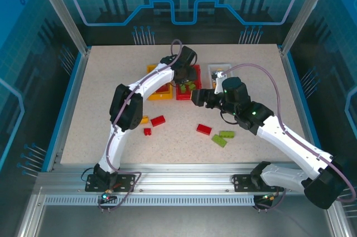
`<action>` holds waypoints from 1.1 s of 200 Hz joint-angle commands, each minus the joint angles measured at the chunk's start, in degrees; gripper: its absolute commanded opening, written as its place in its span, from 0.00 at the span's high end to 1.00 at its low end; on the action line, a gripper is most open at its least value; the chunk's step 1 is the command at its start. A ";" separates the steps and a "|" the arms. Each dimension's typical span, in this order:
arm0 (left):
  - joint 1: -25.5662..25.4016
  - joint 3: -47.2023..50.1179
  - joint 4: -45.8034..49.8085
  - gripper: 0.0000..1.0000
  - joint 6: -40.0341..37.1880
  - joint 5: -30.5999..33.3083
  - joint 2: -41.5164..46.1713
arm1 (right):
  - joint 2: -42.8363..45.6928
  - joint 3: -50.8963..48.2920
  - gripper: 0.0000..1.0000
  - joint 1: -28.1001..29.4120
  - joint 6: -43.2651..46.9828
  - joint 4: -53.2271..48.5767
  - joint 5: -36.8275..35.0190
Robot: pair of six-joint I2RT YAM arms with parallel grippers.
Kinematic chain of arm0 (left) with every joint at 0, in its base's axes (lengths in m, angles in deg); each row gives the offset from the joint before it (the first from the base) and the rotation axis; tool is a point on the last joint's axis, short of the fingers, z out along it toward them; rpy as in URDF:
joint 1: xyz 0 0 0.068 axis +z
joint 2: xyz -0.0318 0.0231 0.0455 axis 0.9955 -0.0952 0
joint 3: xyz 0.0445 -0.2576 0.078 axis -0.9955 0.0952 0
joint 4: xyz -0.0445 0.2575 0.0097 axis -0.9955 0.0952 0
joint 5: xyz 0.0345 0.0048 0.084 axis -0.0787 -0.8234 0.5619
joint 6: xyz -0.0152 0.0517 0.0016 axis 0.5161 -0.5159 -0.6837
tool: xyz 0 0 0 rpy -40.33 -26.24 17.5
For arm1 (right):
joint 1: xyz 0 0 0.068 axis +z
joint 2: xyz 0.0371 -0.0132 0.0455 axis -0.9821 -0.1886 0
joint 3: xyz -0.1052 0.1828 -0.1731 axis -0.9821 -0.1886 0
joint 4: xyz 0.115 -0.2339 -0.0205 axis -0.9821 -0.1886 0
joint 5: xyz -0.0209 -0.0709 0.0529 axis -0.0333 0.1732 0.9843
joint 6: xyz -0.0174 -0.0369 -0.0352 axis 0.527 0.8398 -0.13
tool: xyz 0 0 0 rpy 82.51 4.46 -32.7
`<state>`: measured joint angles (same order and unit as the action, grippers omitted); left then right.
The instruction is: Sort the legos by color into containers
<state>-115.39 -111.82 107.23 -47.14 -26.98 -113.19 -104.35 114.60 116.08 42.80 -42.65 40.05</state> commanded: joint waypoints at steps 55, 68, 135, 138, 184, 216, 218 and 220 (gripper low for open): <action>0.27 15.56 -4.84 0.44 2.88 -0.95 29.37 | 1.87 3.85 0.23 -1.14 5.61 -8.66 -1.74; 0.33 21.68 -6.30 0.44 4.05 -0.85 35.93 | 1.77 3.79 0.23 -0.87 6.72 -9.64 -2.03; 0.29 48.44 -1.26 0.43 6.50 -0.24 67.19 | -8.69 8.24 0.23 10.37 18.46 -15.38 -3.22; 0.27 49.76 -1.07 0.43 6.78 -0.12 68.60 | -9.62 8.50 0.22 11.21 19.13 -15.33 -3.00; 0.41 65.57 8.68 0.44 15.70 10.45 92.16 | -34.18 24.20 0.16 21.91 29.65 -19.42 -4.31; 0.41 68.22 17.43 0.44 19.28 17.87 104.64 | -51.53 41.11 0.13 24.57 34.98 -24.95 -6.17; 0.39 68.16 17.86 0.44 19.33 18.20 105.30 | -52.54 42.25 0.13 24.57 35.24 -25.31 -6.32; 0.36 68.10 18.21 0.44 19.36 18.39 105.86 | -53.48 43.26 0.13 24.57 35.37 -25.75 -6.42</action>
<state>-115.39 -44.63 117.63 -31.93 -16.38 -13.11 -149.38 147.78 139.75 71.82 -61.86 35.65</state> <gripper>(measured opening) 0.564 0.868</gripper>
